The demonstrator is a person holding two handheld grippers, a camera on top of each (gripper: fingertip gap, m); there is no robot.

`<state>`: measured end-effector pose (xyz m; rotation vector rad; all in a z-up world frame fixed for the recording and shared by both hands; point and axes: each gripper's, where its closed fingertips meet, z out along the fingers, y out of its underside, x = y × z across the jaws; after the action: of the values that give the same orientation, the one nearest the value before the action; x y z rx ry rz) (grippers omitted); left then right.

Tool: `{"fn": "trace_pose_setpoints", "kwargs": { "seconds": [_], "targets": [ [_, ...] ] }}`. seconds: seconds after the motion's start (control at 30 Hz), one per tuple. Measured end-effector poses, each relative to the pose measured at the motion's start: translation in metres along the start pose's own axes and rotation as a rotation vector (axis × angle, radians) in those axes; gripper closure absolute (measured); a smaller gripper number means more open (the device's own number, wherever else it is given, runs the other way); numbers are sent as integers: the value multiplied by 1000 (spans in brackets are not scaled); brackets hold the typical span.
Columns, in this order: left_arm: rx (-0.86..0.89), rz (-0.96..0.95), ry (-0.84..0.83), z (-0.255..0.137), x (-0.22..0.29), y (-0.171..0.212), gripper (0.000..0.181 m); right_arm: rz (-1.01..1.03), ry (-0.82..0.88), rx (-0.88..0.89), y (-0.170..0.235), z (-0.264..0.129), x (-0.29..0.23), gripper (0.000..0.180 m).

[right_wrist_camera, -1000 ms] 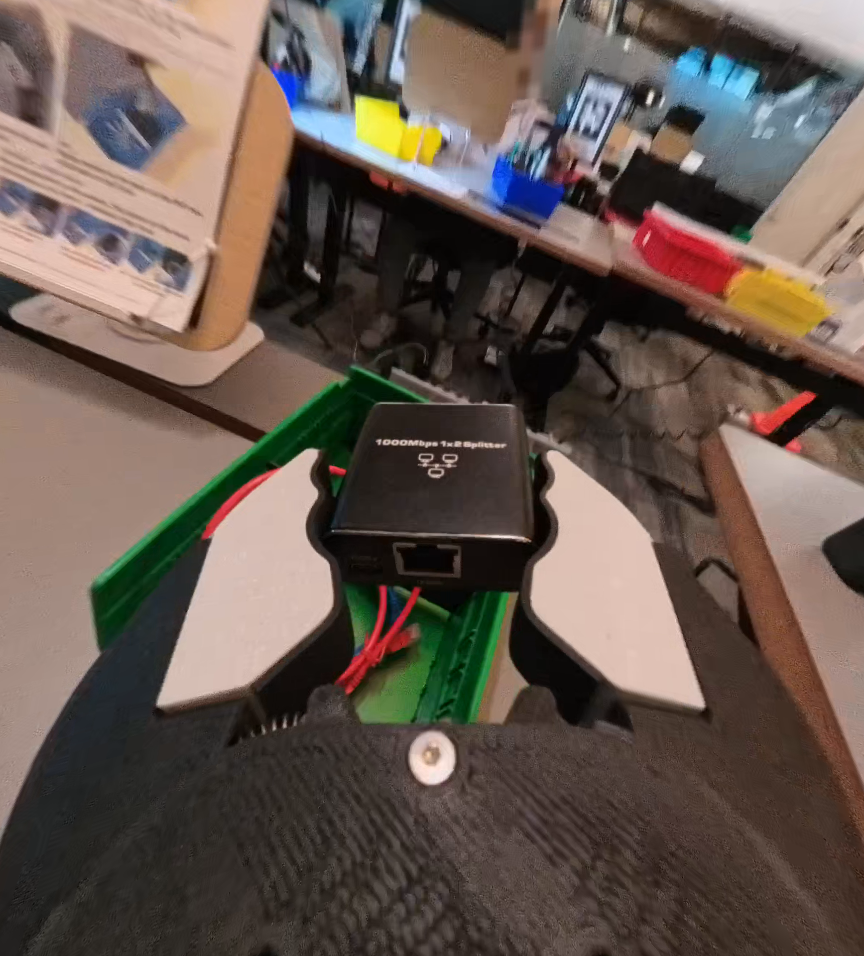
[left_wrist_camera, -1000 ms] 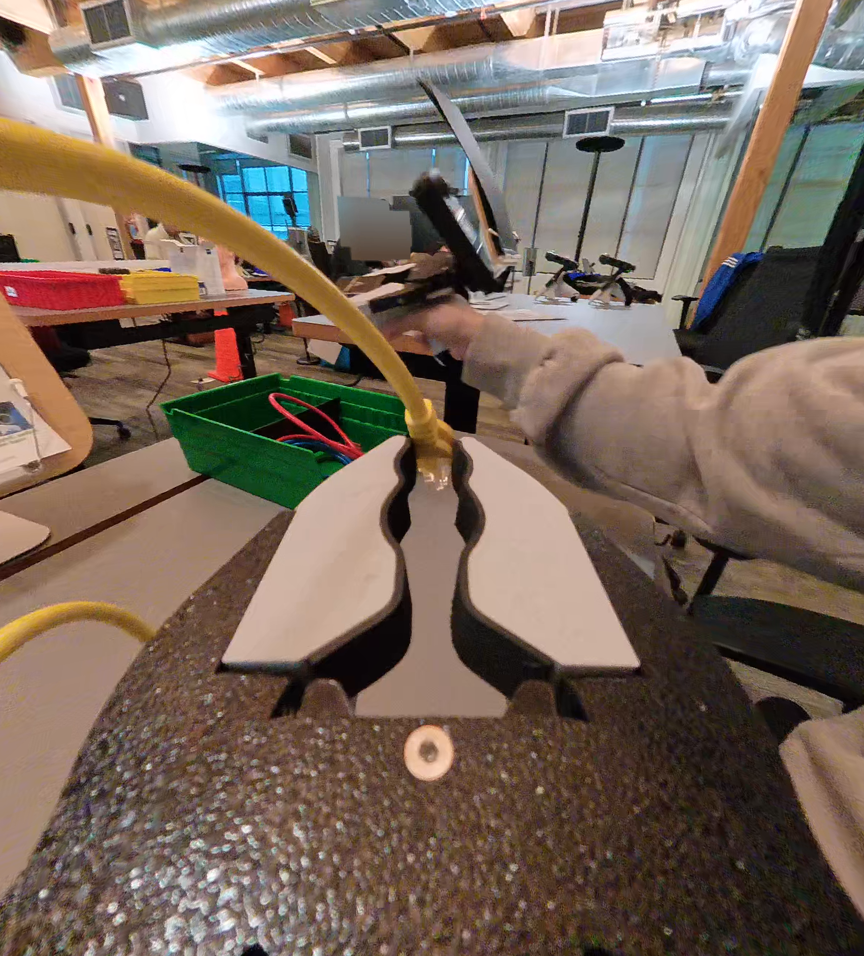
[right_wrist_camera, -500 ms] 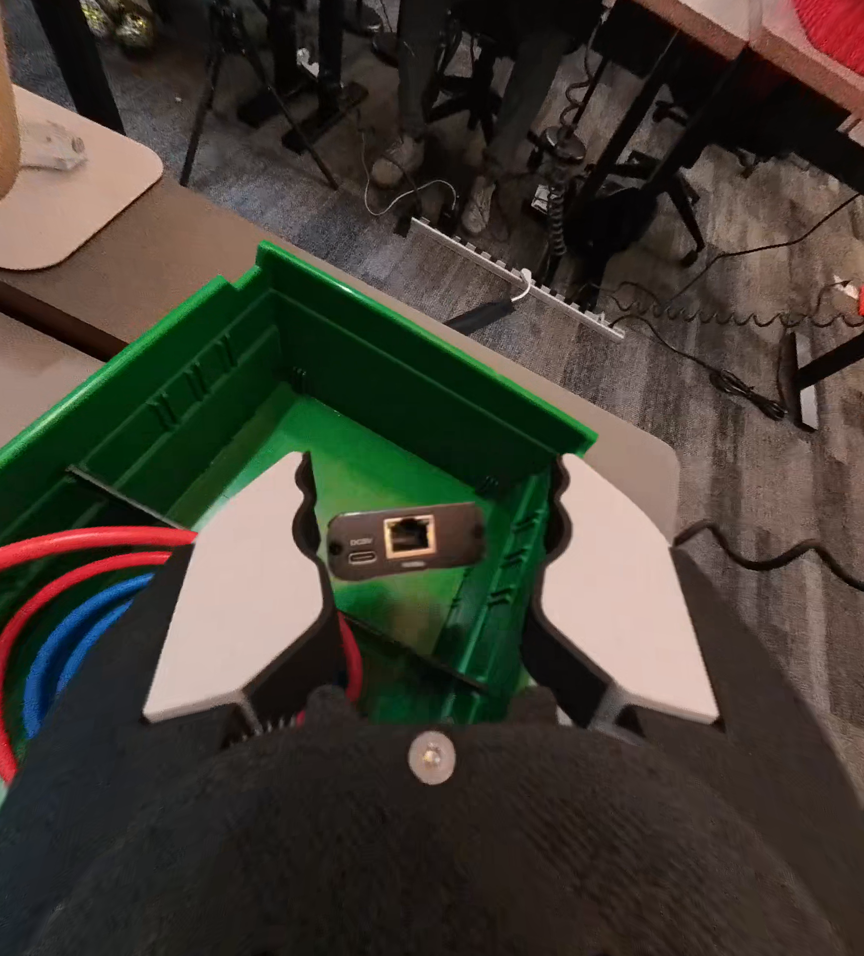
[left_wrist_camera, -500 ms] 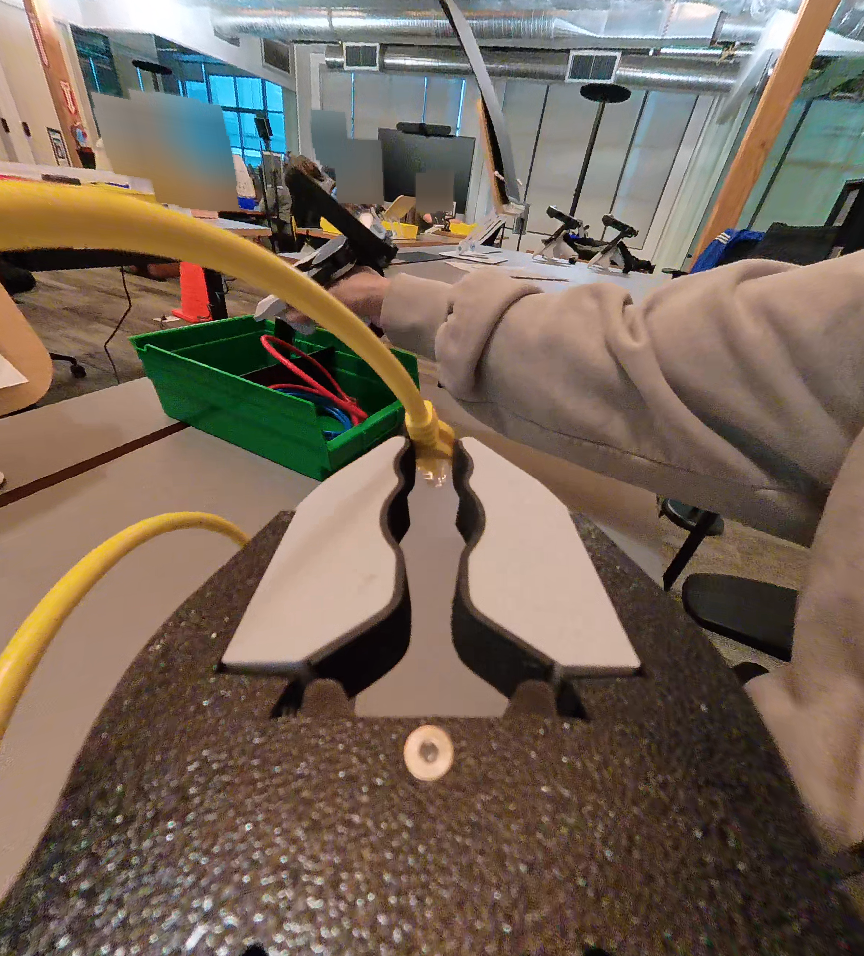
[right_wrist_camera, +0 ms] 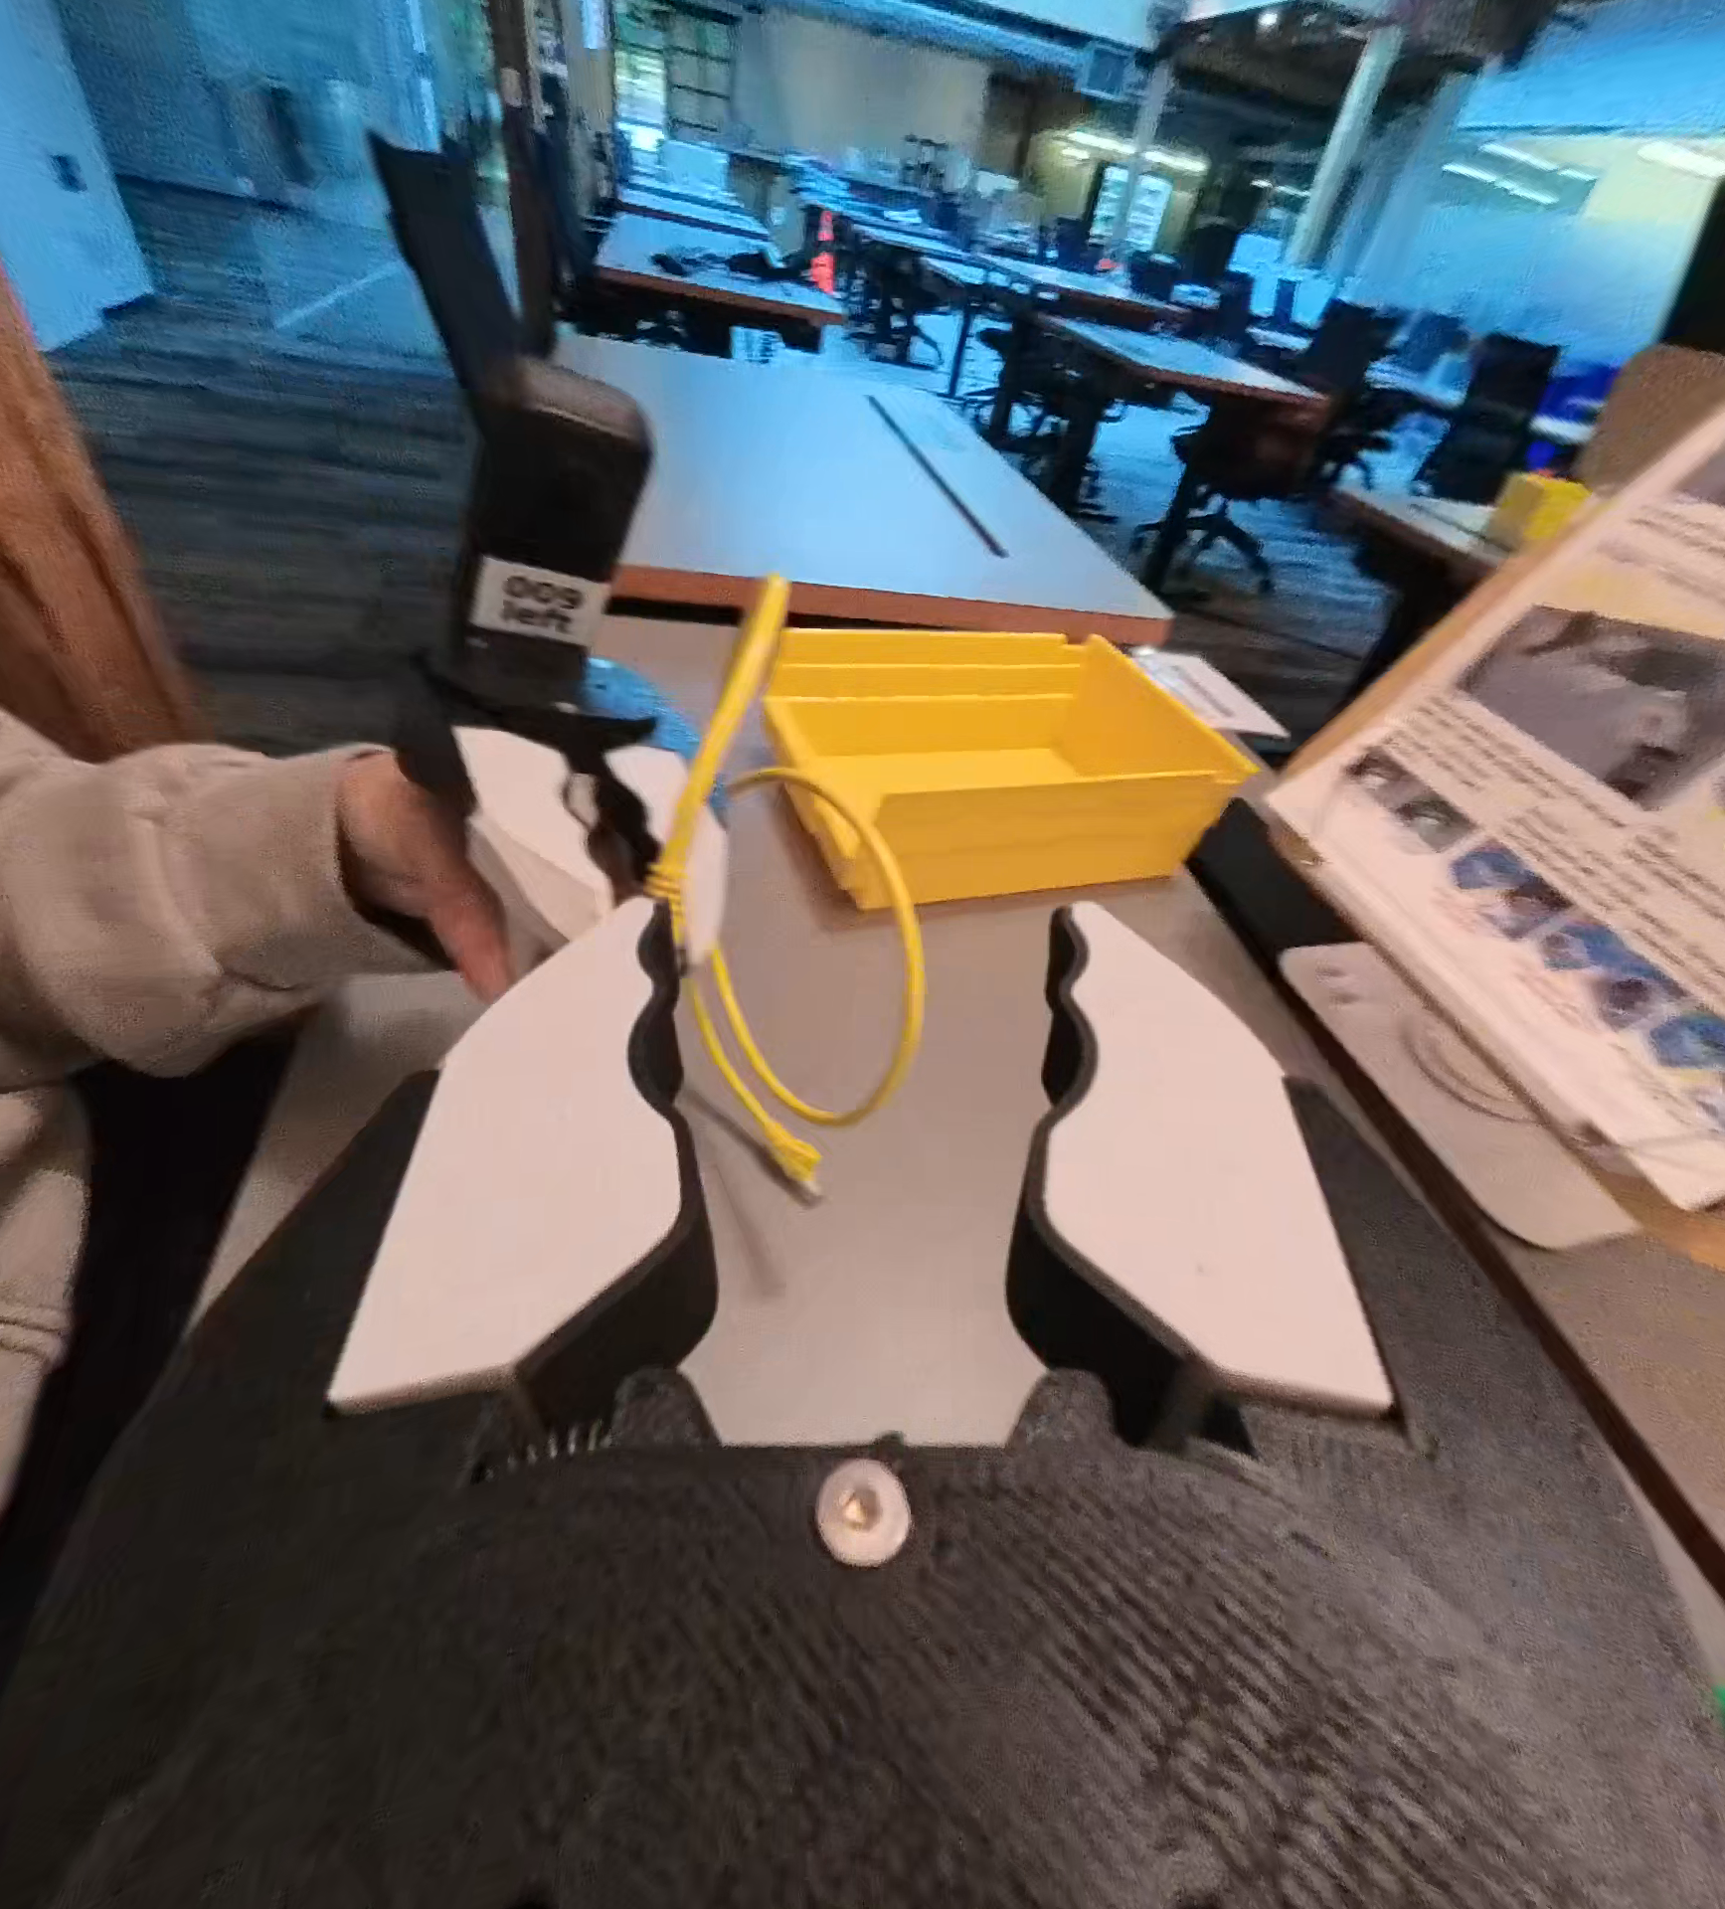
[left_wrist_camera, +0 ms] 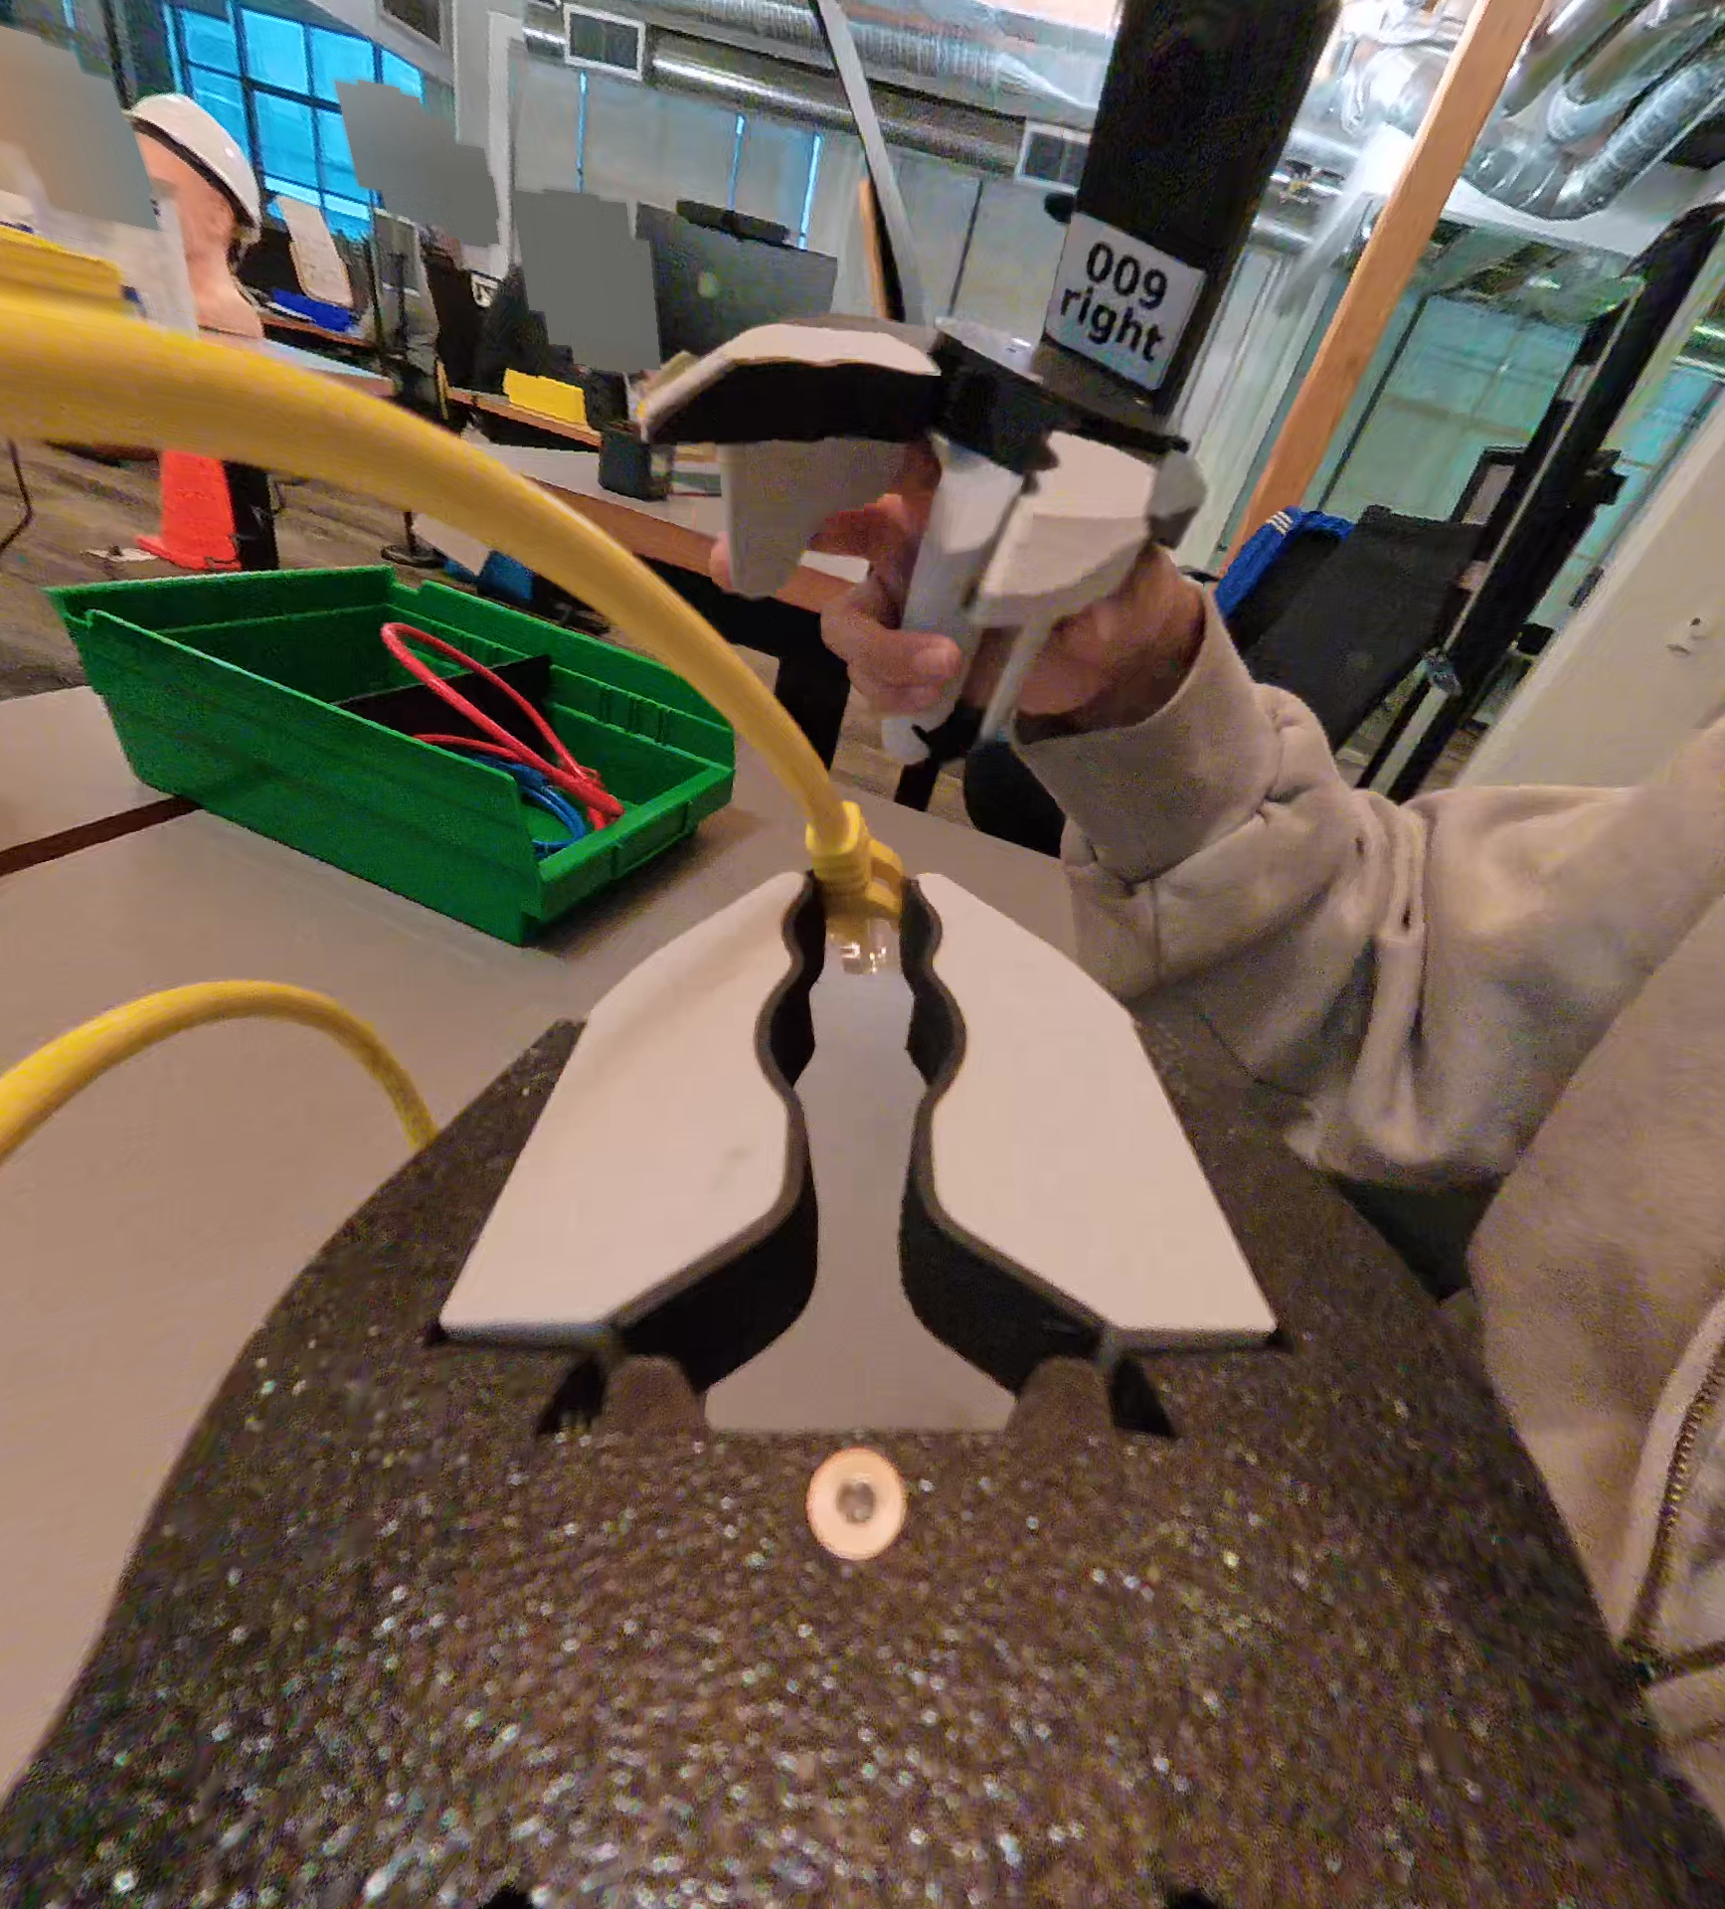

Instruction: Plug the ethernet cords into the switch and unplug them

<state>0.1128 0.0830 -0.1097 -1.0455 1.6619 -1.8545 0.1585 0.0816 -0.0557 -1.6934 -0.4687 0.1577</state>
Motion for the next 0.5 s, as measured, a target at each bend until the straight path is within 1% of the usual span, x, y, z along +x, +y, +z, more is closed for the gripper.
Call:
{"fn": "trace_pose_setpoints", "kwargs": {
  "seconds": [0.1,0.17,0.2,0.23,0.27,0.3,0.33,0.37,0.4,0.43,0.5],
  "targets": [
    [-63,45,29,3,11,5,167,57,-99,11,-6,27,-37,109],
    [-113,116,58,2,24,4,167,75,-30,17,-4,33,-25,105],
    [-132,151,103,0,36,2,167,76,0,-9,6,34,-13,97],
    [-142,185,148,-3,47,-2,167,118,-13,-34,19,35,-5,89],
    [-145,212,192,-7,58,-7,167,198,-82,-41,33,36,-3,92],
    [-141,227,234,-11,68,-14,167,304,-183,-5,41,36,-6,105],
    [-129,232,263,-15,76,-22,167,425,-310,97,35,32,-13,116],
    [-114,234,283,-19,81,-30,167,533,-429,215,25,25,-21,124],
    [-104,239,304,-23,85,-38,167,607,-508,278,20,20,-27,128],
    [-96,244,323,-28,89,-44,168,627,-553,278,22,19,-35,126],
    [-84,237,363,-35,94,-55,168,555,-580,178,36,27,-57,116]
  ]
}}
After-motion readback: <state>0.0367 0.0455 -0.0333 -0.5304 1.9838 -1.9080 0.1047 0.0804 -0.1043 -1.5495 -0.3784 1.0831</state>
